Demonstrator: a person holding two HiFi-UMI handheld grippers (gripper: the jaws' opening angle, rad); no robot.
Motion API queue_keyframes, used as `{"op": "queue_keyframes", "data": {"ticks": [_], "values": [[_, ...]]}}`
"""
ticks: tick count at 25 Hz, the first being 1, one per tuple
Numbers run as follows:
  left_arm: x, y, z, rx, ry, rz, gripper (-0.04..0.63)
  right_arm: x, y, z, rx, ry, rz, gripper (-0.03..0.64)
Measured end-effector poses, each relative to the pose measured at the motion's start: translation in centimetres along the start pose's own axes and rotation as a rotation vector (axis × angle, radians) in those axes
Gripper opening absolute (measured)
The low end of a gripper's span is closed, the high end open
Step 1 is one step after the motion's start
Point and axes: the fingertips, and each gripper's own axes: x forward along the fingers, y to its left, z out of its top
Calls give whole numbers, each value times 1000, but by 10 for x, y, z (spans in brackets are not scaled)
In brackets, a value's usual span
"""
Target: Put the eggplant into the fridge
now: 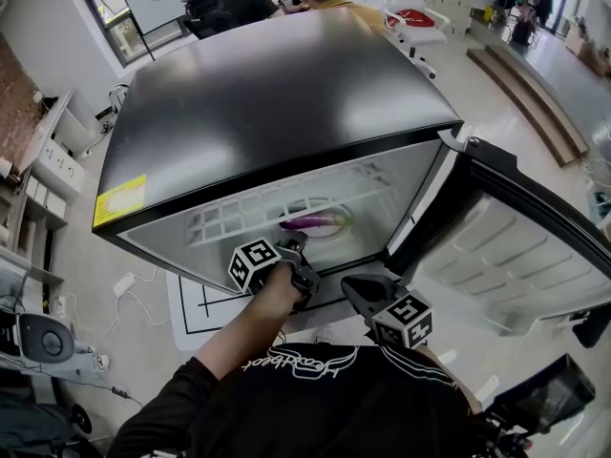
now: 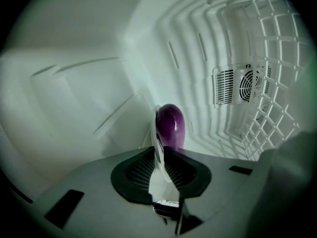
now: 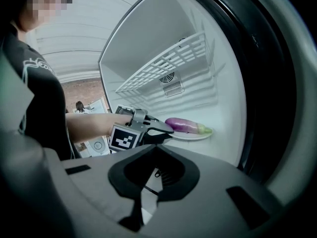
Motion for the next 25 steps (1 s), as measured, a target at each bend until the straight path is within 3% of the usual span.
{"op": "queue_keyframes", "data": {"ticks": [2, 6, 18, 25], "values": [[2, -2, -2, 15, 20, -2, 89, 1, -2, -3, 6, -2, 0, 8], [4, -2, -8, 54, 60, 32, 150, 1, -3, -4, 7, -5, 3, 8], [-1, 0, -28, 164, 168, 76, 175, -7, -2, -6, -7, -20, 3, 8], [-17, -5, -44, 199, 183, 30, 175, -20, 3, -8, -13, -19, 1, 8]]}}
